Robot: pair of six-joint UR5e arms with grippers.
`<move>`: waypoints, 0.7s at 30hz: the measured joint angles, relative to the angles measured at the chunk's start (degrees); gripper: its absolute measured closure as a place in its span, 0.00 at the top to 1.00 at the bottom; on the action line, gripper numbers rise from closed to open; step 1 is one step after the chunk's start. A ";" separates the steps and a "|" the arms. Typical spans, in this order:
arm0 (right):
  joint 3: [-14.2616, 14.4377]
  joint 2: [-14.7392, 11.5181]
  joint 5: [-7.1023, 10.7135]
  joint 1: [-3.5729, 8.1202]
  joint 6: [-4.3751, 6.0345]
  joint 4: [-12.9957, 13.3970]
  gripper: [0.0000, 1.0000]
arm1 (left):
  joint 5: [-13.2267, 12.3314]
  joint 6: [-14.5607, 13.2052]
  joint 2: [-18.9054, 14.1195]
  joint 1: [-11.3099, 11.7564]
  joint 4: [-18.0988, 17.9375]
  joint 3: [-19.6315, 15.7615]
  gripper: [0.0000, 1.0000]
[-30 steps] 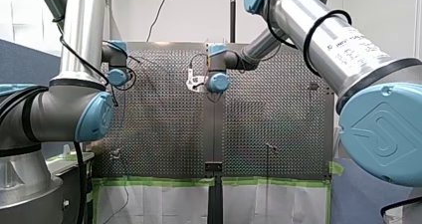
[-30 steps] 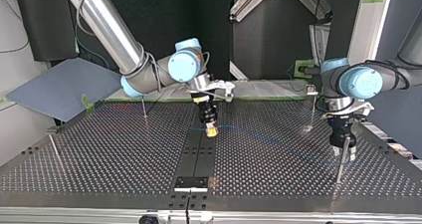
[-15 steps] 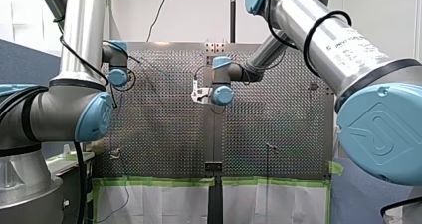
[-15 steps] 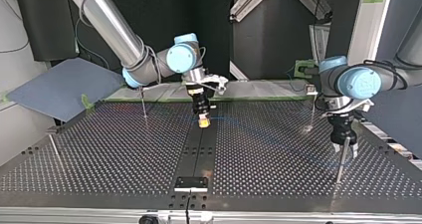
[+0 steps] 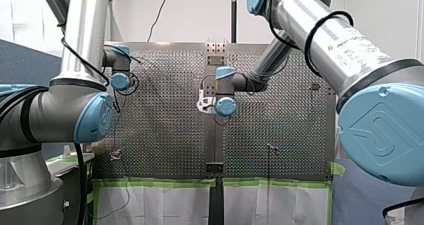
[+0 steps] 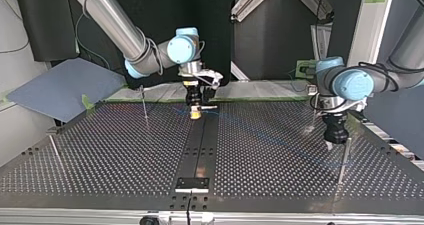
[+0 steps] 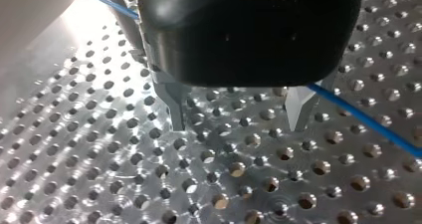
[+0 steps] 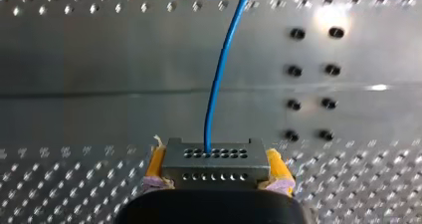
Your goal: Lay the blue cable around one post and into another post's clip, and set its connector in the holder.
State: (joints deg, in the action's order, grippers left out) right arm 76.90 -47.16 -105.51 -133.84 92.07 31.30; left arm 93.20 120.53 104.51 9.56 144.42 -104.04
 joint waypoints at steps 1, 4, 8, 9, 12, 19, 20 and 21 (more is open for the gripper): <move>0.40 0.00 -0.38 0.00 -0.02 0.39 0.00 | 0.02 -0.01 0.07 -0.06 0.00 0.00 1.00; 1.70 0.00 -1.69 0.02 -0.09 1.69 0.00 | 0.14 -0.02 0.17 -0.23 0.00 0.00 1.00; 3.81 0.01 -3.80 0.17 -0.17 3.80 0.00 | 0.37 -0.03 0.18 -0.39 0.00 0.00 1.00; 4.30 0.02 -4.29 0.23 -0.18 4.30 0.00 | 0.39 -0.03 0.18 -0.41 0.00 0.00 1.00; 5.86 0.06 -5.85 0.48 -0.22 5.86 0.00 | 0.42 -0.03 0.20 -0.42 0.00 0.00 1.00; 9.52 0.14 -9.51 1.50 -0.68 9.52 0.00 | 0.51 0.02 0.20 -0.44 0.13 0.00 1.00; 10.15 0.16 -10.15 1.75 -0.85 10.16 0.00 | 0.52 0.03 0.20 -0.44 0.15 0.00 1.00; 10.63 0.23 -10.63 1.95 -0.93 10.64 0.00 | 0.52 0.04 0.20 -0.44 0.15 0.00 1.00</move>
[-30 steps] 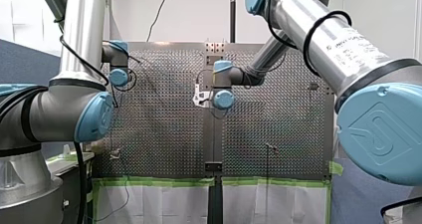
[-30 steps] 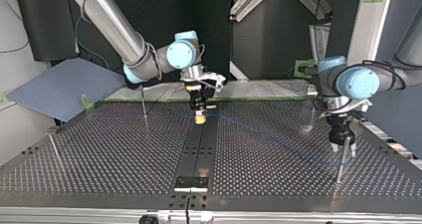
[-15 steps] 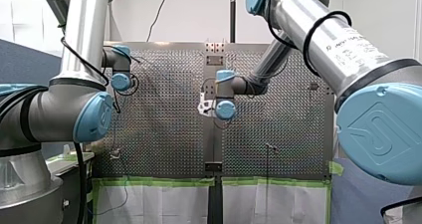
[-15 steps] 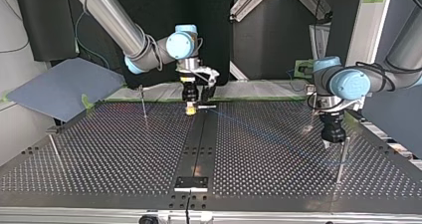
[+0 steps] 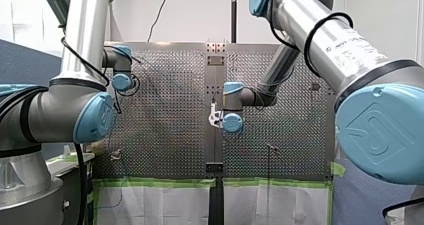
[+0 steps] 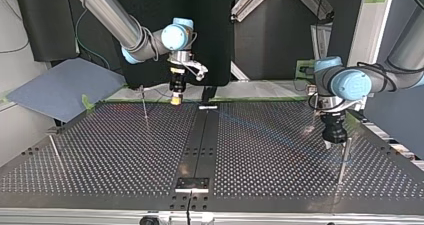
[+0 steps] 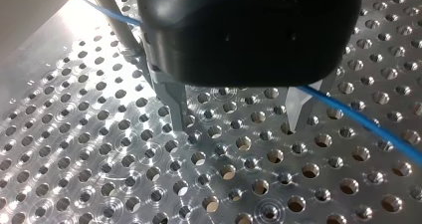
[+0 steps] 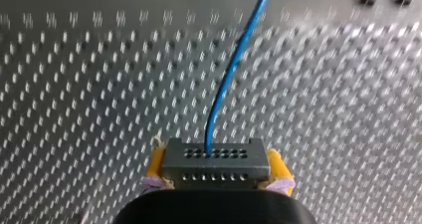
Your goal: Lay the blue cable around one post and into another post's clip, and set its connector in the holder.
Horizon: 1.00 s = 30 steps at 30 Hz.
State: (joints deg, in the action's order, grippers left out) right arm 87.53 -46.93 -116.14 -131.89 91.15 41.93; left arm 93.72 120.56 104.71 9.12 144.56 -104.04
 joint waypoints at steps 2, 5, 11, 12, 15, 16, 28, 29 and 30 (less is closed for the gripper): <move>1.07 0.33 -1.07 0.45 0.01 1.08 0.00 | 0.00 0.01 0.00 0.00 -0.01 0.00 1.00; 2.64 1.42 -2.63 1.22 0.69 2.63 0.00 | -0.01 0.03 0.00 0.00 0.00 0.00 1.00; 6.13 4.73 -6.11 2.66 3.79 6.13 0.00 | -0.06 0.03 0.00 0.00 0.02 0.00 1.00; 6.64 5.25 -6.64 2.90 4.31 6.64 0.00 | -0.07 0.03 0.00 0.00 0.03 0.00 1.00; 8.28 6.88 -8.27 3.90 5.93 8.27 0.00 | -0.08 0.02 0.00 0.00 0.03 0.00 1.00; 8.72 7.32 -8.72 4.28 6.37 8.72 0.00 | -0.08 0.02 0.00 0.00 0.03 0.00 1.00; 14.47 13.07 -7.21 9.83 6.79 14.47 0.00 | 0.00 -0.02 0.00 0.04 -0.14 0.00 1.00; 15.04 13.64 -6.66 10.40 6.75 15.04 0.00 | 0.00 -0.04 0.00 0.05 -0.15 0.00 1.00; 15.49 14.09 -6.21 10.85 6.71 15.50 0.00 | 0.01 -0.05 0.00 0.06 -0.15 0.00 1.00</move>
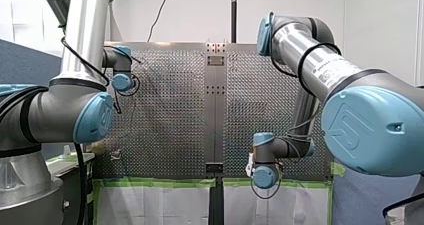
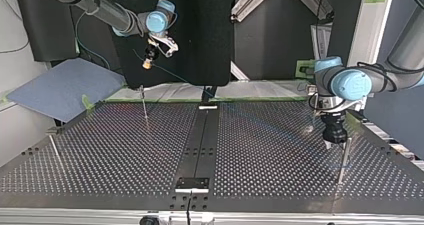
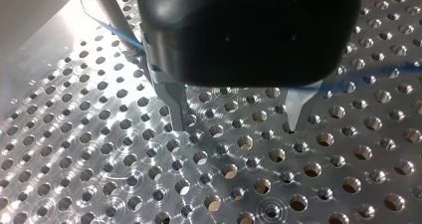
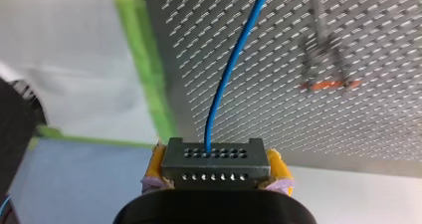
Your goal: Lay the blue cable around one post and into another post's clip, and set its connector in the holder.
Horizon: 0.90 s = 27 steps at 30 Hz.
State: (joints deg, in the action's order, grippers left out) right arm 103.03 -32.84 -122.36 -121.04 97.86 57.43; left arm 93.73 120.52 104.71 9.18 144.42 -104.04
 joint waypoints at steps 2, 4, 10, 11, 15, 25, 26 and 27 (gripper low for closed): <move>1.15 1.14 1.13 1.16 -0.09 1.14 0.00 | 0.00 -0.01 0.00 0.02 0.00 0.00 1.00; 2.09 2.09 2.07 2.10 -0.12 2.09 0.00 | 0.00 -0.02 0.00 0.09 0.00 0.00 1.00; 5.23 5.23 3.14 5.24 0.42 5.23 0.00 | 0.00 -0.08 -0.01 0.20 0.00 0.00 1.00; 5.85 5.85 3.20 5.86 0.72 5.85 0.00 | 0.00 -0.09 -0.02 0.21 0.00 0.00 1.00; 7.40 7.81 3.34 7.81 2.00 7.81 0.00 | 0.00 -0.11 -0.01 0.25 0.00 0.00 1.00; 6.24 13.02 5.20 13.02 3.21 13.00 0.00 | -0.08 -0.07 -0.02 0.27 0.00 0.07 1.00; 6.16 13.69 5.82 13.71 3.23 13.69 0.00 | -0.08 -0.08 -0.03 0.26 0.00 0.06 1.00; 6.13 14.23 6.33 14.23 3.24 14.22 0.00 | -0.08 -0.08 -0.03 0.25 0.00 0.06 1.00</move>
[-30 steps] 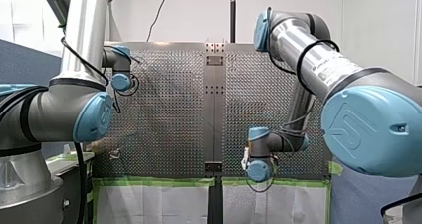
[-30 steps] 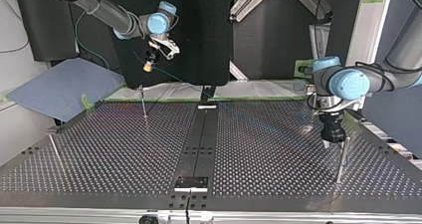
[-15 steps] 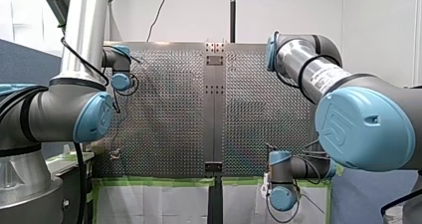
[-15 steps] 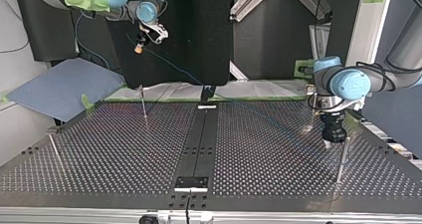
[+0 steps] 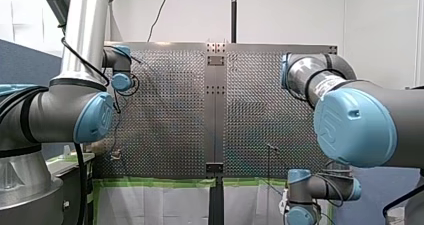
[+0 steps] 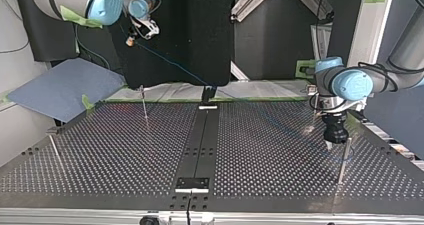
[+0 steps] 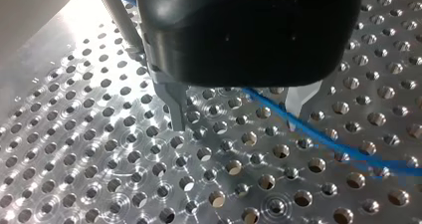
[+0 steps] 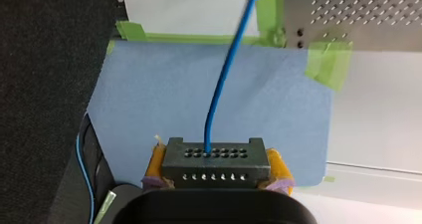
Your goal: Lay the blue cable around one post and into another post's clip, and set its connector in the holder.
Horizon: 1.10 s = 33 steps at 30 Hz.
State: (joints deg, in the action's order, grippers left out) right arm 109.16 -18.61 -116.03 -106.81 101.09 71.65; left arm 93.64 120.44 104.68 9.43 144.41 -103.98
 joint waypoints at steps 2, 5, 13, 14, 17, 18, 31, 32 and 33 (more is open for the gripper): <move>-0.03 1.29 1.26 1.30 0.15 1.29 0.00 | 0.00 0.01 0.00 -0.02 0.00 0.00 1.00; -0.25 3.22 3.17 3.22 1.01 3.22 0.00 | 0.00 0.01 0.01 -0.03 0.00 -0.02 1.00; -2.02 7.21 7.17 7.22 -0.21 7.22 0.00 | 0.00 -0.03 0.02 -0.21 0.00 -0.01 1.00; -2.15 7.77 7.74 7.79 -0.74 7.78 0.00 | 0.00 -0.03 0.02 -0.22 0.00 -0.01 1.00; -2.26 9.17 9.17 9.22 -2.10 9.22 0.00 | 0.00 -0.03 0.02 -0.27 0.01 -0.01 1.00; -2.22 9.38 9.58 9.62 -2.43 9.62 0.00 | 0.00 -0.03 0.02 -0.28 0.02 -0.01 1.00; -1.63 4.27 16.18 9.50 -2.72 9.83 0.00 | 0.00 -0.03 0.01 -0.46 0.17 -0.01 1.00; -1.63 3.68 16.77 8.94 -2.70 9.28 0.00 | 0.00 -0.03 0.01 -0.46 0.18 -0.01 1.00; -1.62 3.23 17.22 8.49 -2.67 8.83 0.00 | 0.01 -0.03 0.02 -0.47 0.17 -0.01 1.00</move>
State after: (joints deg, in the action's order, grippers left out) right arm 107.54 -15.38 -98.81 -98.32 98.42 80.49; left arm 93.65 120.41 104.70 8.96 144.59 -103.99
